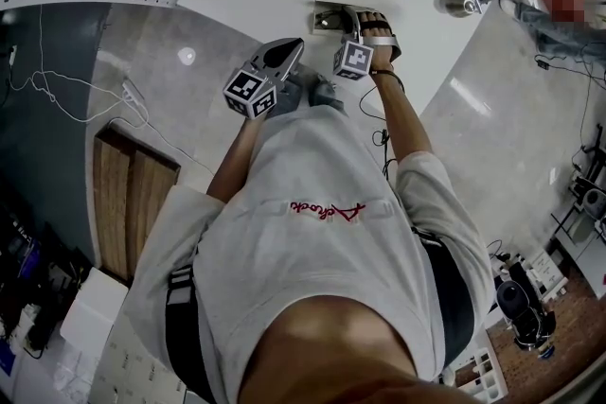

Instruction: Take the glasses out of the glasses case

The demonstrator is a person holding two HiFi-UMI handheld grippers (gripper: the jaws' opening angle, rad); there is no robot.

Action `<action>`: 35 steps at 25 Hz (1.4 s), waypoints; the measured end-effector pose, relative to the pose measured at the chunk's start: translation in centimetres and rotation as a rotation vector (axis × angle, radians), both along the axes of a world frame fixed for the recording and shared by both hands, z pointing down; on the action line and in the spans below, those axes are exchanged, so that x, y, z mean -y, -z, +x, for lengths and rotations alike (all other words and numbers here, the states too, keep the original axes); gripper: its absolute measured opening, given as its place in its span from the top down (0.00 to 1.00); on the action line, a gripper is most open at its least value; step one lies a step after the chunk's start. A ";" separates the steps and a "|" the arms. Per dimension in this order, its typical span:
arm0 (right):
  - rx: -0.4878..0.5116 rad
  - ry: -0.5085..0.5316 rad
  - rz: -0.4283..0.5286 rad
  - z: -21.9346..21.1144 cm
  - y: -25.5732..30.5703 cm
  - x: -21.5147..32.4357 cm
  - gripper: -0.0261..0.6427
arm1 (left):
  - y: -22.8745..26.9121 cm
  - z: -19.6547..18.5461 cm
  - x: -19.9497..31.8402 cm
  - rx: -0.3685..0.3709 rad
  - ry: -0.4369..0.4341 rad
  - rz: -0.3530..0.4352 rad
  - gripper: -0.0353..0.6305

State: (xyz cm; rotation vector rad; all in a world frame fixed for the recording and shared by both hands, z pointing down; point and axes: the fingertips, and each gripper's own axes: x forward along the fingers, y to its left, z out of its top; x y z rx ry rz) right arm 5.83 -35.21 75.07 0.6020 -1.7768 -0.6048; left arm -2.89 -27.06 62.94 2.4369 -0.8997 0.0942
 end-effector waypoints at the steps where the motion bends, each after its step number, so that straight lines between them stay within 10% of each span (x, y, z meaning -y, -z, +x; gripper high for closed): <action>1: -0.003 0.002 0.001 0.0 0.0 0.1 0.91 | 0.0 -0.1 0.0 0.000 0.002 -0.002 0.91; 24: 0.097 -0.020 0.151 0.3 5.2 -0.5 0.93 | 0.7 1.5 0.3 -0.003 -0.042 0.031 0.91; 29: 0.335 -0.155 0.101 0.3 8.3 0.2 0.93 | 1.2 1.9 0.4 0.001 -0.045 0.048 0.91; 35: 0.866 -0.343 -0.012 0.8 14.0 1.1 0.93 | 2.4 2.9 1.0 0.011 -0.053 0.092 0.91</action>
